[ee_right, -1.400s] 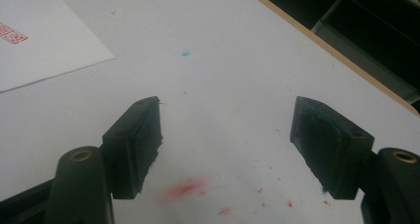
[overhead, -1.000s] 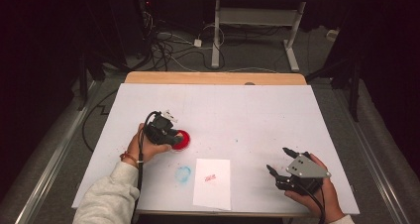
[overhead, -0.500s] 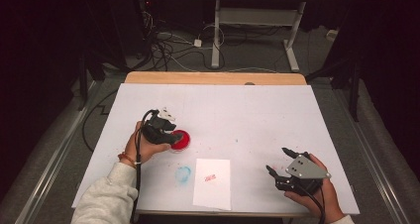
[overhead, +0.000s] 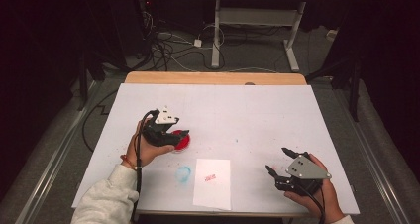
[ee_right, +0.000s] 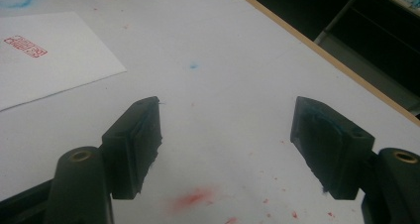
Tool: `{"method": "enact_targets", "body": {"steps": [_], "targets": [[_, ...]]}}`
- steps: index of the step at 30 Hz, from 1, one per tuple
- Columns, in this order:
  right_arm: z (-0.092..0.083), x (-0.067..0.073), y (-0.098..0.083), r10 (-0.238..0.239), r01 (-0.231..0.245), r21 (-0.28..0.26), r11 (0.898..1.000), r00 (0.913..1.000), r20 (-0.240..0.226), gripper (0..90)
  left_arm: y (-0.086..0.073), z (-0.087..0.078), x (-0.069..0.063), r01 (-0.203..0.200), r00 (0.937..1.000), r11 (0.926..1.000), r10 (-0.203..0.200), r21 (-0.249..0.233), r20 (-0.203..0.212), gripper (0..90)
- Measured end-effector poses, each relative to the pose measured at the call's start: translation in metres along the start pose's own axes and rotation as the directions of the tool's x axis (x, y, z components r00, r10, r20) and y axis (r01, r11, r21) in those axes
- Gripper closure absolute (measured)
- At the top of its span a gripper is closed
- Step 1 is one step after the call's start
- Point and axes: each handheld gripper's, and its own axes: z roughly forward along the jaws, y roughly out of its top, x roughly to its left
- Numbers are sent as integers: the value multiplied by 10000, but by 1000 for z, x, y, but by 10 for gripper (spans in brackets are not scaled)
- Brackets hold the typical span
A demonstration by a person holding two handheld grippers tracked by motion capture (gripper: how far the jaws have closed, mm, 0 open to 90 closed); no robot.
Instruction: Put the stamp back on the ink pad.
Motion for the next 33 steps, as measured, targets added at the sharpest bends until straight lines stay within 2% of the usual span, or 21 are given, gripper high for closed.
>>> {"method": "enact_targets", "body": {"steps": [2, 4, 7, 9, 14, 20, 25, 29, 31, 33], "targets": [[0, 0, 0, -4, 4, 1, 10000, 10000, 10, 283, 0, -2, -1, -7, 10000, 9995, 6, -306, -5, 363], [0, 0, 0, -26, 26, -11, 10000, 10000, 2, 283, -1, -2, -2, 25, 9998, 9989, -34, -460, -191, 309], [0, 0, 0, -7, 7, -6, 10000, 10000, 4, 283, -2, -1, -3, 6, 9993, 9979, -30, -654, -370, 270], [0, 0, 0, -1, 1, -10, 10000, 10000, -4, 282, -2, -2, -5, -37, 9988, 9955, -10, -951, -494, 251], [0, 0, 0, 14, -14, 15, 10000, 10000, 8, 282, -3, -7, -10, -168, 9959, 9828, 1, -1842, -900, 193], [0, 0, 0, -5, 5, 0, 10000, 10000, 13, 282, -5, -14, -14, -259, 9944, 9664, -13, -2559, -1056, 185], [1, 1, -1, 25, -25, 12, 10000, 10000, -19, 282, -7, -17, -19, -311, 9910, 9614, -59, -2732, -1337, 179], [0, -1, 0, 160, -160, -88, 9998, 9999, -44, 282, -9, -21, -23, -598, 9879, 9622, 190, -2655, -1536, 184], [-1, -1, 0, 189, -189, -107, 9998, 9998, -40, 282, -11, -22, -25, -722, 9868, 9645, 320, -2542, -1586, 186], [-1, -2, 0, 196, -196, -110, 9997, 9998, -14, 282, -13, -24, -28, -764, 9874, 9632, 371, -2578, -1540, 186]]}}
